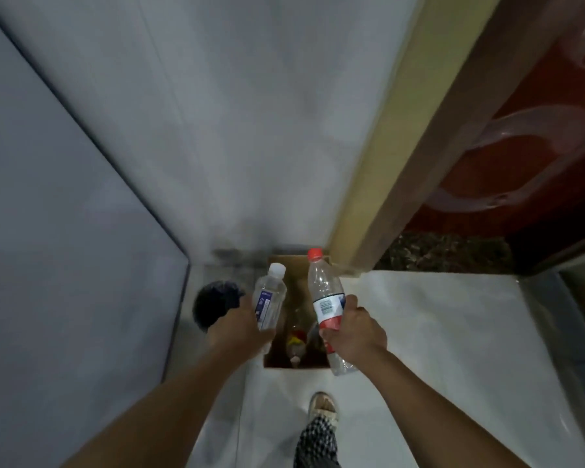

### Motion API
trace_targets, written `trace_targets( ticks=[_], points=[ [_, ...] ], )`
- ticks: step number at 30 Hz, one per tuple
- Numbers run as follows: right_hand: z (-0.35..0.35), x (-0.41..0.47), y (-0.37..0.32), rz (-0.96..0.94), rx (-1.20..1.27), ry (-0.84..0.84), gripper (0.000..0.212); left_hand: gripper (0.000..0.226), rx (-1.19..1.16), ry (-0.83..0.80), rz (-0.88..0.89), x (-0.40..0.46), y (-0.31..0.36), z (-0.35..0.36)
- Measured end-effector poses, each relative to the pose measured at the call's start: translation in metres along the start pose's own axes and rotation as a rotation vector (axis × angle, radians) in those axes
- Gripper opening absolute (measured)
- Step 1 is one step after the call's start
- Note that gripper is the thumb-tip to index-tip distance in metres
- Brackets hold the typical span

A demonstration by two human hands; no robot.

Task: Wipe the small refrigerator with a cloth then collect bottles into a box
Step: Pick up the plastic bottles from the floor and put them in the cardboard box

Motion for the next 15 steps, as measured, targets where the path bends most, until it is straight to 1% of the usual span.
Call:
trace_targets(
  ticks=[3,7,11,15],
  points=[
    [0.014,0.043,0.025,-0.004,0.019,-0.048,0.069,0.056,-0.053,-0.052,-0.062,0.028,0.018,0.032],
    [0.051,0.088,0.056,0.030,0.077,-0.089,0.067,0.056,-0.059,-0.091,-0.132,0.064,0.028,0.076],
    [0.107,0.128,0.087,0.063,0.146,-0.131,0.065,0.056,-0.056,-0.121,-0.195,0.104,0.029,0.128],
    [0.169,0.172,0.117,0.105,0.182,-0.170,0.071,0.062,-0.083,-0.153,-0.240,0.150,0.023,0.191]
  ],
)
Point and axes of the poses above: each hand's wrist, its own x-axis towards the middle knuckle, its own z-axis out of the palm, y = z × x, the point moved 6 cm from there along x, towards the middle knuckle, and after that the axes turned 11 degrees about -z, right-handed, at the moved point
